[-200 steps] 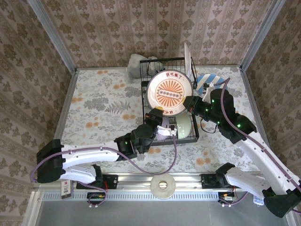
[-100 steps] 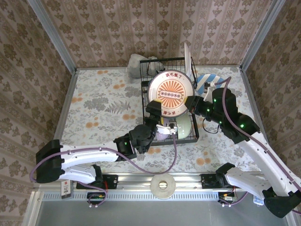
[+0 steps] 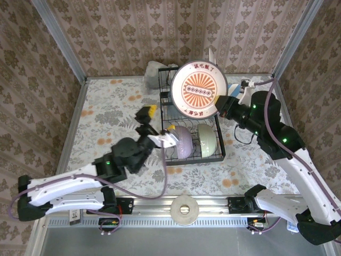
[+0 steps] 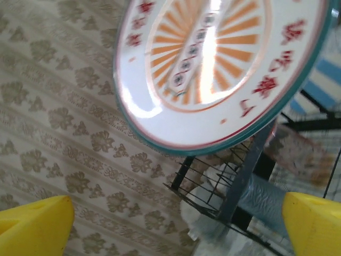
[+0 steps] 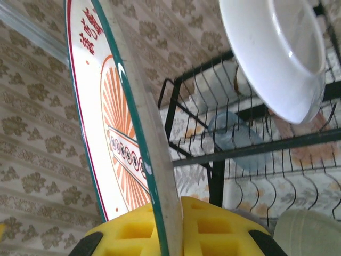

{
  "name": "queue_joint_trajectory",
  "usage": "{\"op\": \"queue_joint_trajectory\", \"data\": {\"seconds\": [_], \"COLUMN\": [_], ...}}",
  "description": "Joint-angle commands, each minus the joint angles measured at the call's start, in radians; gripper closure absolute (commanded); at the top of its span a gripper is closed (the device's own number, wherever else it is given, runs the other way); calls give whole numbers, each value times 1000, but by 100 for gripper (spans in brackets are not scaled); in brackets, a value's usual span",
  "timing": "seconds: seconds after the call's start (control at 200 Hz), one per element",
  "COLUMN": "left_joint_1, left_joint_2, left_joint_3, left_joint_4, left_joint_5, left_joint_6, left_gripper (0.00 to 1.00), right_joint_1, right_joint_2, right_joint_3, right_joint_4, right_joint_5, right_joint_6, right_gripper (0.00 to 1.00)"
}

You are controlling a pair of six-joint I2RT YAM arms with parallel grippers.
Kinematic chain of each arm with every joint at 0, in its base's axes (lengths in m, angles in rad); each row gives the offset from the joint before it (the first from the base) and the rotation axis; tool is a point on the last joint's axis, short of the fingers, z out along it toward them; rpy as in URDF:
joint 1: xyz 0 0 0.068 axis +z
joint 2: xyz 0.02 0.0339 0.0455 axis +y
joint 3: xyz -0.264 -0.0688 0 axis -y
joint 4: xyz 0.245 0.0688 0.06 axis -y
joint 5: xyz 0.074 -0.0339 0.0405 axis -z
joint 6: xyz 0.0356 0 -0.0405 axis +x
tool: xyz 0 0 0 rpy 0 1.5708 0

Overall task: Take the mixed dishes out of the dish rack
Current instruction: Place the plate on the plate.

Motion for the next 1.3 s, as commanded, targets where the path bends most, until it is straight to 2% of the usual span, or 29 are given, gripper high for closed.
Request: {"op": "queue_joint_trajectory", "data": {"seconds": [0.0, 0.205, 0.305, 0.405, 0.55, 0.73, 0.905, 1.16, 1.295], "left_joint_1": [66, 272, 386, 458, 503, 553, 589, 611, 620], "left_joint_2": [-58, -138, -152, -152, -147, -144, -109, -72, -65], "left_joint_3": [41, 76, 80, 72, 66, 23, -5, -50, -76], "left_joint_4": [-171, -326, -370, -377, -391, -325, -239, -187, -154], "left_joint_5": [105, 318, 465, 553, 617, 812, 995, 1026, 1048], "left_joint_6": [-292, -584, -699, -760, -799, -876, -954, -983, -999], "left_gripper": [0, 0, 0, 0, 0, 0, 0, 0, 0], "right_joint_1": [-63, -314, -406, -507, -626, -642, -645, -649, -650], "right_joint_2": [-5, 2, 20, 37, 75, 174, 272, 503, 644], "right_joint_3": [78, 106, 94, 42, -42, -132, -254, -322, -273], "right_joint_4": [67, 100, 100, 145, 233, 308, 463, 679, 723], "right_joint_5": [25, -73, -37, -43, -68, -15, 22, -8, -42], "right_joint_6": [-20, 62, 87, 144, 224, 219, 230, 326, 316], "right_gripper": [100, 100, 100, 100, 100, 100, 100, 100, 100]}}
